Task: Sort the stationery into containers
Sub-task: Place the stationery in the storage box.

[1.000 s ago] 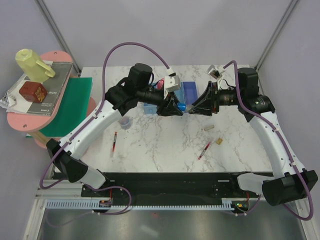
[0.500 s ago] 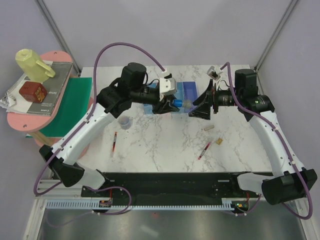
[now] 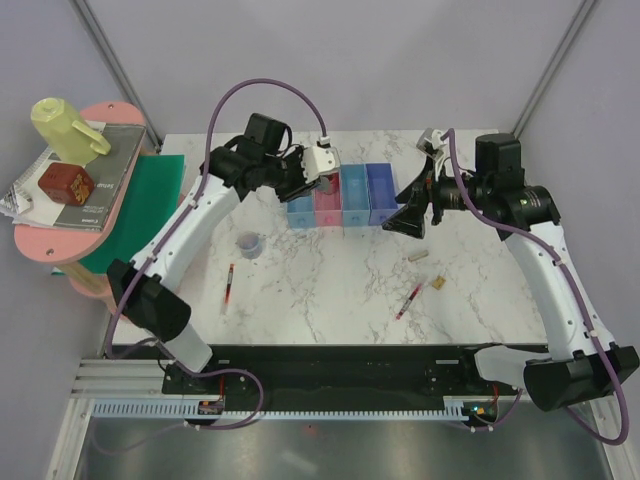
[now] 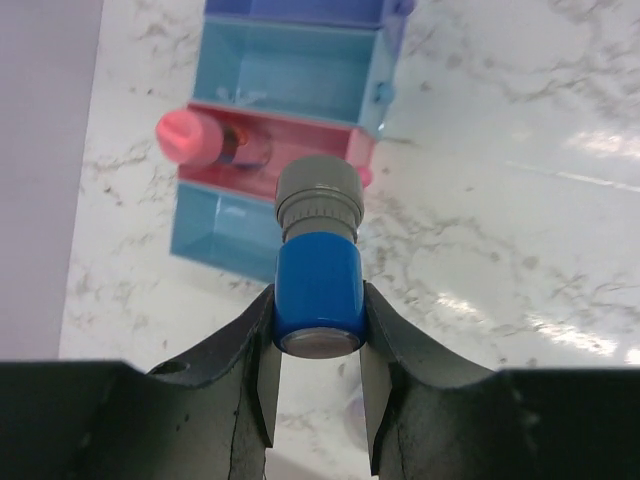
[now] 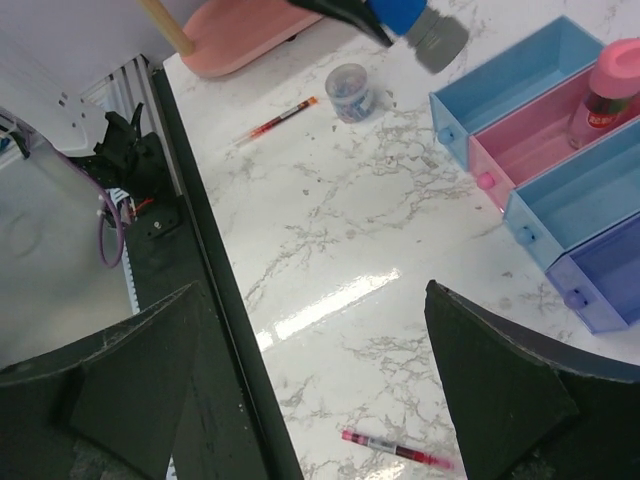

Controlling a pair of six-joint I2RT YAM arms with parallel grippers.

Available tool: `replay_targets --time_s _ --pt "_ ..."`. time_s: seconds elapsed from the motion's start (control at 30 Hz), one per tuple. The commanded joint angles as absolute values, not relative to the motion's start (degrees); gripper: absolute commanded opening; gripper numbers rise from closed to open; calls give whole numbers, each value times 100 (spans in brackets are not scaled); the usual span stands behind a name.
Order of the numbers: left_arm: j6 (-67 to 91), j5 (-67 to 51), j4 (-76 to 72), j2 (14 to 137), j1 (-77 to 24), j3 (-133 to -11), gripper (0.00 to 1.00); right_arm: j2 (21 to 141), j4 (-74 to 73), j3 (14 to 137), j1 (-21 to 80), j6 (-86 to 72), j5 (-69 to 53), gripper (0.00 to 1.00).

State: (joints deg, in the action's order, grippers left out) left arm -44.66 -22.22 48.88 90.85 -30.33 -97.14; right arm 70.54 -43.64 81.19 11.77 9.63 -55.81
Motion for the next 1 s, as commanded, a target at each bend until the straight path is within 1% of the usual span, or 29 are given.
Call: replay_targets --time_s 0.0,0.13,0.33,0.63,0.8,0.97 --pt "-5352 -1486 5326 9842 -2699 -10634 2 6891 -4737 8332 1169 1459 -5265 98" --pt "-6001 -1161 5703 10502 -2549 -11222 2 6829 -4851 8332 1169 1608 -5116 98" --pt "-6529 -827 6318 11521 -2435 -12294 2 6768 -5001 8297 1160 1749 -4984 98" --pt "-7294 -80 6539 12313 -2268 -12542 2 6706 -5036 8130 1143 1846 -4913 98" --pt "-7462 -9 6521 12700 -2215 -12945 2 6724 -5027 8077 1125 1863 -4913 98" --pt "-7567 -53 6486 12841 -2276 -12894 2 6732 -5027 8007 1099 1872 -4904 98"
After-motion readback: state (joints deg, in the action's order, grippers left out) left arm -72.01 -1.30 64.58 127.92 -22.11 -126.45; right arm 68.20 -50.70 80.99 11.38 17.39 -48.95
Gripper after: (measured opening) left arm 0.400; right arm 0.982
